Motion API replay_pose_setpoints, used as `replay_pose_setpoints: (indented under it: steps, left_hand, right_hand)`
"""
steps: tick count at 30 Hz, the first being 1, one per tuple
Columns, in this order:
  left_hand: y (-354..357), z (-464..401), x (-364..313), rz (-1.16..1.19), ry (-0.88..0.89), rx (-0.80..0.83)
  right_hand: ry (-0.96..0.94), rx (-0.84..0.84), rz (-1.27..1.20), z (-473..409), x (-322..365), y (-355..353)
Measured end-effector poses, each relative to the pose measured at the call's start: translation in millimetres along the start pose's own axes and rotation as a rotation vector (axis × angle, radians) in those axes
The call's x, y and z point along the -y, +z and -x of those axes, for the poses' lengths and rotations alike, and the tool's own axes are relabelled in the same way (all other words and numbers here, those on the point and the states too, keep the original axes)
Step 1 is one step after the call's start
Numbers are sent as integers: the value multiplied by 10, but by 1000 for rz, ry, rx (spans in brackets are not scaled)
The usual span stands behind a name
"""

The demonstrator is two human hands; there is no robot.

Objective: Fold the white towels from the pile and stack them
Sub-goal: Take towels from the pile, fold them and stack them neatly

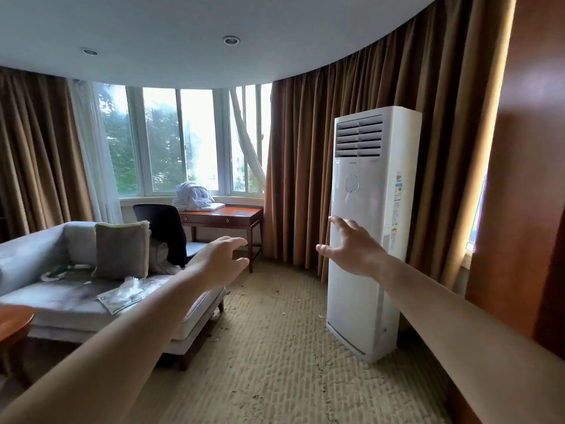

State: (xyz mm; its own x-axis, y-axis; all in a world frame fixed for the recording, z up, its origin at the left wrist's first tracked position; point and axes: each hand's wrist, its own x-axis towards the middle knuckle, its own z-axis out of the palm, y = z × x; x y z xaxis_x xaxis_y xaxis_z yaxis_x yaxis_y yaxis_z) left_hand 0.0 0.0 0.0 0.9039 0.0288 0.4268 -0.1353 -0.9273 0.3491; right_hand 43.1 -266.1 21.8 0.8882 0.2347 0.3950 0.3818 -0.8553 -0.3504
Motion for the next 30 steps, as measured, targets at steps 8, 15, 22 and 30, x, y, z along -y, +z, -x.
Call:
replay_pose_setpoints:
  steps: [8,15,22,30]
  left_hand:
    - [652,-930,-12,-9,-52,7]
    - [1180,-1851,60,0,-79,-16]
    - [1572,-2469,383,-13,-125,-1]
    - [2027,-3304,1224,18,-142,12]
  right_hand:
    - [-51,38,-23,-948,-573,389]
    - [-134,34,-55,-1934,-1055,670]
    - [-120,89,-81,-2590,-1343,1163]
    - [-111,131,-126,-3569,-1429,1939]
